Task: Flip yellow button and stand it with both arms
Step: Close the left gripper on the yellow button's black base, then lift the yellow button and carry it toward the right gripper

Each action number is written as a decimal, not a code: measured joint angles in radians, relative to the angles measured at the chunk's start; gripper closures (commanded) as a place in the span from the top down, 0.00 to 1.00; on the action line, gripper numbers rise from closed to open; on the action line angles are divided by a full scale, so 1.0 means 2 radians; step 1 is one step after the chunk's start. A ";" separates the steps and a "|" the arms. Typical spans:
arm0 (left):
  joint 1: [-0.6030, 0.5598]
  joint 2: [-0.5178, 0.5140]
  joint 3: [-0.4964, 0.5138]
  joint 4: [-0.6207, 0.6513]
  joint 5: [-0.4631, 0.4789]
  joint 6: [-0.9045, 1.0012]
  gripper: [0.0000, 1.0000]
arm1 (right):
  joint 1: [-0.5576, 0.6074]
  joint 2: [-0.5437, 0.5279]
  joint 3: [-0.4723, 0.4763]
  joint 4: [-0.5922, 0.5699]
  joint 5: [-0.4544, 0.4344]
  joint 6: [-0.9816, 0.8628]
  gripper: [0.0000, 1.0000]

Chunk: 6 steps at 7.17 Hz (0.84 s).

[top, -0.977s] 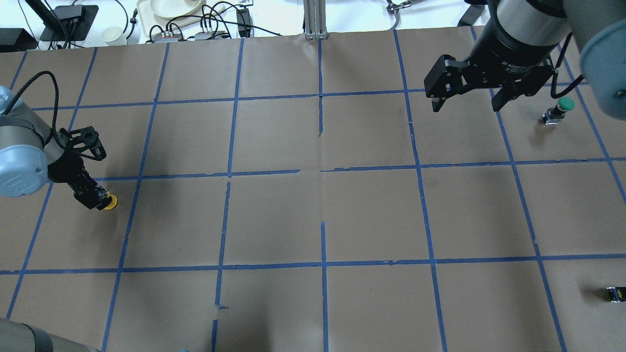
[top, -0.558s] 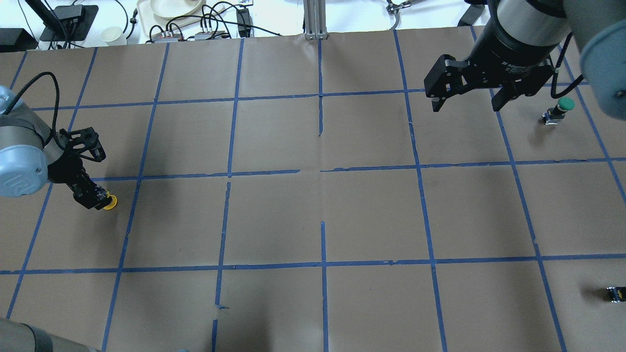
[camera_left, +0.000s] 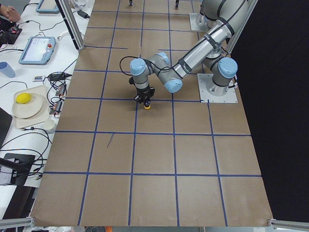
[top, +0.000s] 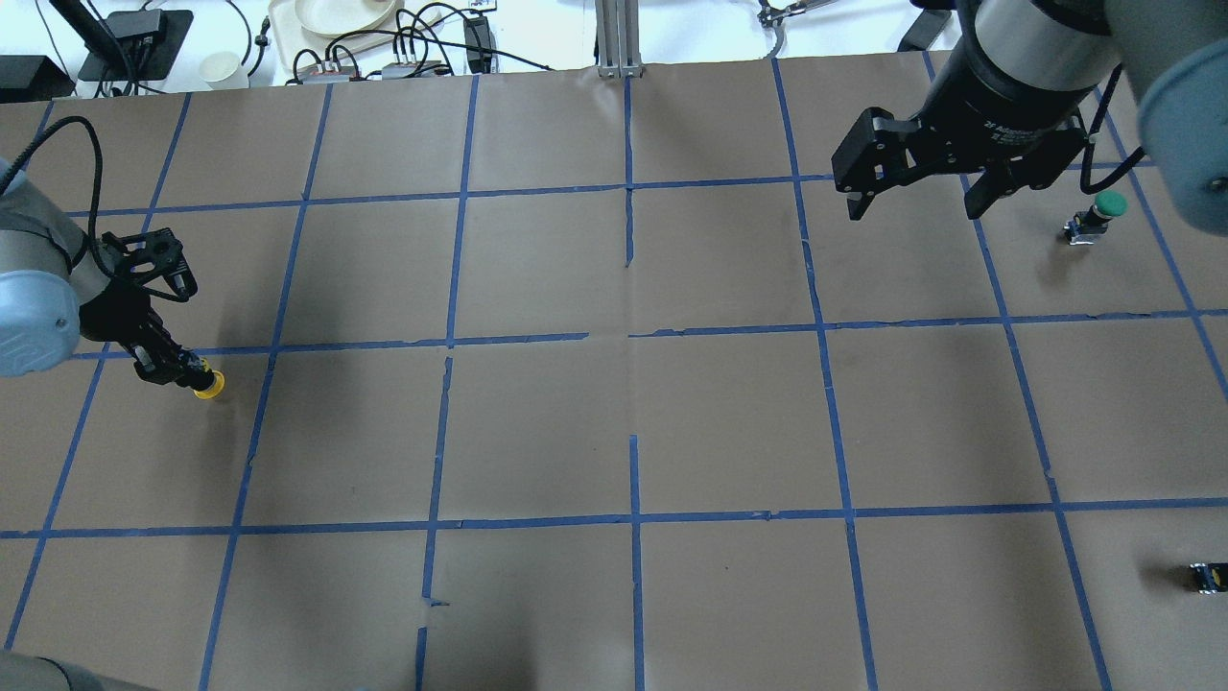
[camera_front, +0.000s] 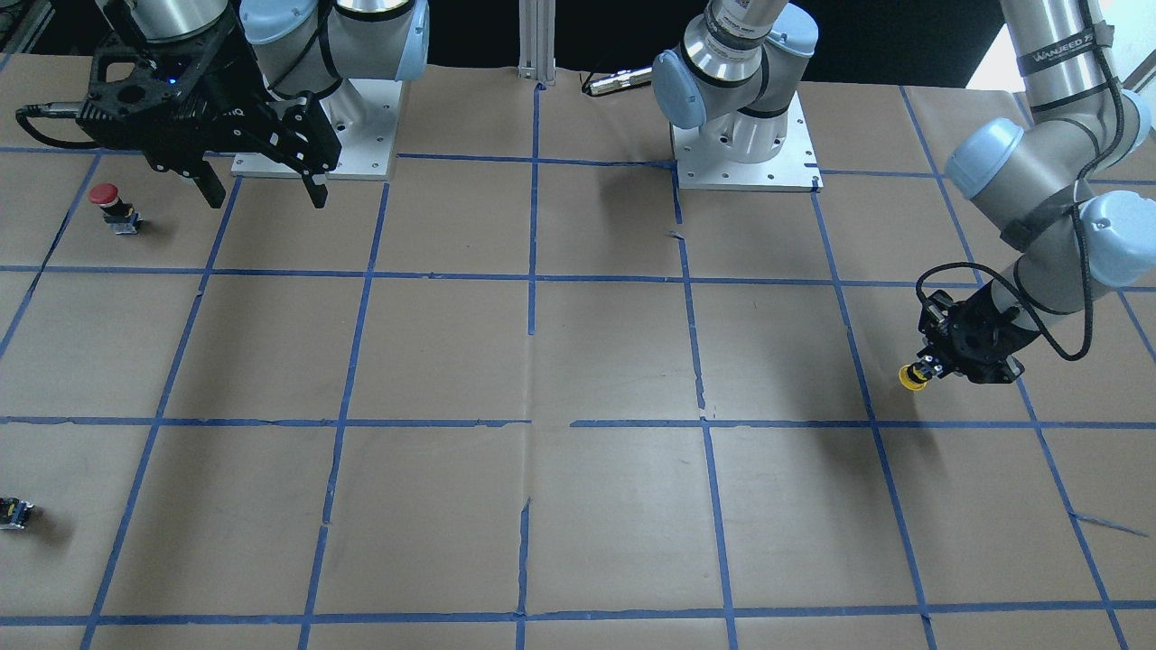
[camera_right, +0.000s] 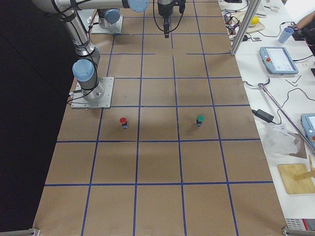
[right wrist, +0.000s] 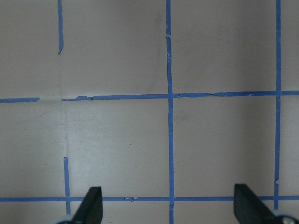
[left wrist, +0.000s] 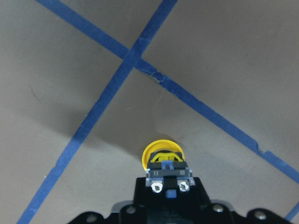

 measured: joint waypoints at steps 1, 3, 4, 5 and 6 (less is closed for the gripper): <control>-0.004 0.003 0.019 -0.026 -0.040 -0.001 0.03 | 0.000 0.000 0.000 0.000 0.000 0.000 1.00; -0.037 0.007 0.077 -0.132 -0.158 -0.023 0.02 | 0.000 0.000 0.000 0.000 0.000 0.000 1.00; -0.059 0.008 0.109 -0.201 -0.226 -0.063 0.03 | 0.000 0.000 0.000 0.000 0.000 0.000 1.00; -0.082 0.012 0.134 -0.255 -0.290 -0.118 0.02 | 0.000 0.000 0.000 0.000 0.000 0.000 1.00; -0.109 0.021 0.147 -0.291 -0.362 -0.185 0.03 | 0.000 0.000 0.000 0.000 0.000 0.000 1.00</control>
